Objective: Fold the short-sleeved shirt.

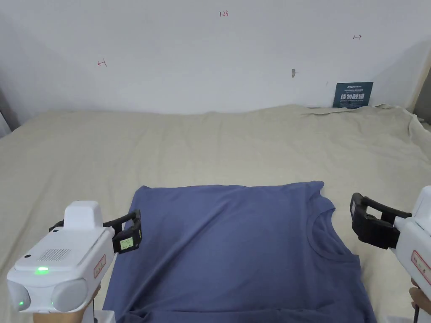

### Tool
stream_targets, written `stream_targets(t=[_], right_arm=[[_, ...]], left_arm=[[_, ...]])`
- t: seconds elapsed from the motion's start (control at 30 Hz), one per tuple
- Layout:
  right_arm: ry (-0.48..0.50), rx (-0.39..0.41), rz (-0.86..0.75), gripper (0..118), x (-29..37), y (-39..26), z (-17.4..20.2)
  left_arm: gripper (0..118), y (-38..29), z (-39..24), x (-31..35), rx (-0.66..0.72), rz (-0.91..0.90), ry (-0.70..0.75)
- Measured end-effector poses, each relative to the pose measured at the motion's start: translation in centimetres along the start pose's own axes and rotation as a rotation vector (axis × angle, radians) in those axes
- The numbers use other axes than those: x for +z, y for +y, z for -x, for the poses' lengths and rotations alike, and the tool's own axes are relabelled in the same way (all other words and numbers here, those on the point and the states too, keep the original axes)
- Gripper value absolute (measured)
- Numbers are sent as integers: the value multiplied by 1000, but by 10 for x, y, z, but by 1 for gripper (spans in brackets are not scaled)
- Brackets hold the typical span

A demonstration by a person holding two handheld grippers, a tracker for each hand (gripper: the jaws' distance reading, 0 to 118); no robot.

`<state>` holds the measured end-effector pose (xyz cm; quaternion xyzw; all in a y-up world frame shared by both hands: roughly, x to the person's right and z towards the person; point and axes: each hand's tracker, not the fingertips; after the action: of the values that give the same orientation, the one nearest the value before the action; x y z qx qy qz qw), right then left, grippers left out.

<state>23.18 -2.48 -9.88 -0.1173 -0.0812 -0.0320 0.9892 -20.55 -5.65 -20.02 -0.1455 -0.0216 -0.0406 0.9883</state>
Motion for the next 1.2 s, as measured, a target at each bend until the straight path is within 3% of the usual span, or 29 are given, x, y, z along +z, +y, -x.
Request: stream_targets(t=[0.07, 0.13, 0.17, 0.23, 0.27, 0.33, 0.37, 0.4, 0.67, 1.03, 1.13, 1.17, 1.2], right_arm=[[-23, 28, -45, 96, 3, 2, 6], [-30, 51, -79, 86, 6, 2, 11], [-33, 58, -87, 77, 7, 2, 15], [-34, 72, -104, 47, 9, 1, 20], [-35, 74, -108, 36, 10, 0, 22], [-30, 82, -117, 4, 9, -1, 24], [-30, 86, -123, 0, 9, -2, 25], [-39, 88, -128, 0, 10, -4, 28], [-32, 68, -115, 0, 8, -1, 28], [-21, 60, -81, 0, 10, -2, 22], [-21, 56, -69, 0, 10, -5, 21], [-21, 57, -61, 0, 9, -7, 22], [-21, 57, -57, 0, 8, -8, 22]], left_arm=[[90, 2, -9, 6, -22, -69, 14], [81, -1, -14, 6, -46, -116, 34], [77, 0, -18, 7, -46, -116, 34], [63, -1, -22, 7, -48, -136, 41], [52, -1, -24, 8, -43, -144, 46], [11, -1, -26, 10, -41, -161, 51], [1, -1, -26, 9, -36, -164, 49], [0, -1, -25, 10, -23, -168, 36], [0, -1, -15, 7, 26, -126, -1], [0, -48, 25, -37, 179, 497, -90], [18, -76, 34, -44, 200, 627, -89], [31, -86, 39, -46, 211, 637, -85], [56, -93, 41, -47, 217, 656, -74]])
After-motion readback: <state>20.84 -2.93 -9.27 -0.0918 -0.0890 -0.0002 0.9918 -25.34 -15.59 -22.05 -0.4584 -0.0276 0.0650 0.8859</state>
